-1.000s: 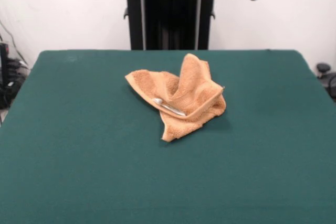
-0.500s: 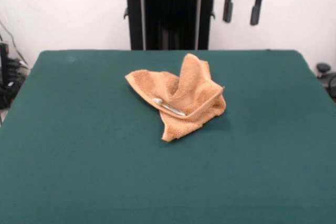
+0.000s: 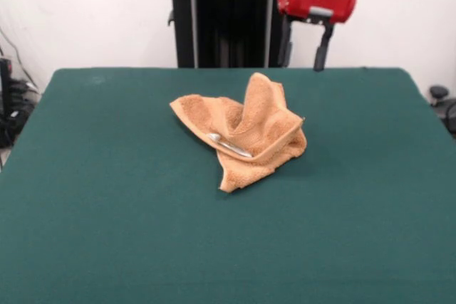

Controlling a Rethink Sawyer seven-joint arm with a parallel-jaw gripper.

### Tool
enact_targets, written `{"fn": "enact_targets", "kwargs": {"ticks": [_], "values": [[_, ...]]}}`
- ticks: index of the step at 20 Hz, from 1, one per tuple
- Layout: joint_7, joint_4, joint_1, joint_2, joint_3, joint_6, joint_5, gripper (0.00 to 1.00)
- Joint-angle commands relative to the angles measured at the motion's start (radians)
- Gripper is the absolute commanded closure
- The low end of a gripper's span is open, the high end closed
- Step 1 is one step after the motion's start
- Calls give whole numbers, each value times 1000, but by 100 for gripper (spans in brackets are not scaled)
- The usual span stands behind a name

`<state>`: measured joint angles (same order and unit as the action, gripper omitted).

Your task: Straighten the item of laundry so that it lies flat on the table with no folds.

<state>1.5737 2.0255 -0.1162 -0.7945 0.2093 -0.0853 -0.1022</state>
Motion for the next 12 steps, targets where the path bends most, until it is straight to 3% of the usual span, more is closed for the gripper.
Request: {"fn": "enact_targets", "kwargs": {"ticks": [1,12], "values": [[127,-23,11,65,-26,-83,-69,0],[211,24,91,64,-155,-246,-145,0]]}}
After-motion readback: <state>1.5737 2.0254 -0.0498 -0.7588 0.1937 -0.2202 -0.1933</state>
